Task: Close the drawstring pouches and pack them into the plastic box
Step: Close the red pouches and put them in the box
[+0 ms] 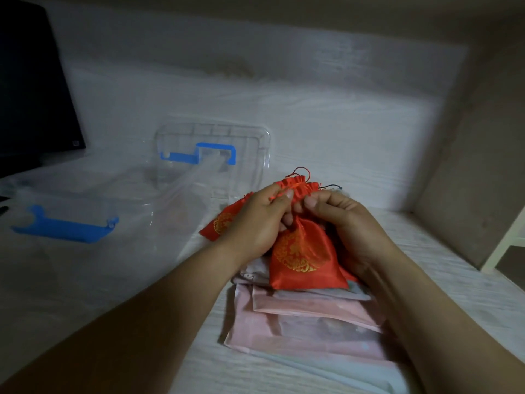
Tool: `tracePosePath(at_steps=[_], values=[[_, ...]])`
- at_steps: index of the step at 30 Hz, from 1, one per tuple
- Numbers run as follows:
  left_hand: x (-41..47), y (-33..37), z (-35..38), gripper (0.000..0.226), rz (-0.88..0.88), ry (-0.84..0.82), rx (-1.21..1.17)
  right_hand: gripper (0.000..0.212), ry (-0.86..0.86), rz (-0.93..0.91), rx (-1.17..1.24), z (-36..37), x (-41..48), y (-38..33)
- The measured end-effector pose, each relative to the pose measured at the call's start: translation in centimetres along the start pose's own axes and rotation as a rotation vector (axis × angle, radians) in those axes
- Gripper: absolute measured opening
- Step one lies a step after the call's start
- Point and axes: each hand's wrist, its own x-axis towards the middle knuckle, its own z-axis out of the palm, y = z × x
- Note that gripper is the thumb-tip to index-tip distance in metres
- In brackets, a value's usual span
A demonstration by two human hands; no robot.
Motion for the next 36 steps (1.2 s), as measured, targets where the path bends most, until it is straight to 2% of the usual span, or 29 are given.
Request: tracePosePath(at_steps=[3,6,8,13,19,22,26,30,33,36], values=[[0.1,0.4,0.0,0.029,-0.049,0.034,-0.15,0.013,0.057,0.021,-0.052,0.0,0.5,0.5],[0.4,1.1,-0.4,0.03,-0.109,0.077,-0.516,0.023,0.142,0.022,-0.164,-0.1,0.7,0.7],[0.5,1.4,-0.5,0.029,-0.132,0.046,-0.676,0.023,0.172,0.029,-0.222,0.0,0.5,0.6],[0.5,1.1,-0.2,0.03,-0.063,-0.068,-0.694,0.014,0.182,-0.01,-0.369,-0.2,0.4,0.5],[0.3,0.8,0.2,0.032,-0.051,-0.109,-0.572,0.013,-0.008,-0.066,-0.531,-0.1,0.0,0.4],[0.2,0.5,0.1,0.03,-0.006,-0.128,-0.471,0.014,0.008,-0.097,-0.56,0.0,0.0,0.6],[0.2,0.4,-0.2,0.031,0.12,-0.129,-0.149,0.026,0.044,-0.077,-0.45,0.1,-0.1,0.7],[-0.1,-0.4,-0.4,0.04,0.273,-0.141,0.225,0.028,0.057,0.011,-0.253,-0.1,0.0,0.5],[0.2,-0.7,-1.2,0.021,0.312,-0.1,0.457,0.022,0.06,0.033,-0.214,-0.2,0.1,0.5],[0.3,-0.4,-1.7,0.011,0.302,-0.075,0.499,0.018,0.066,0.026,-0.223,-0.4,0.3,0.5]])
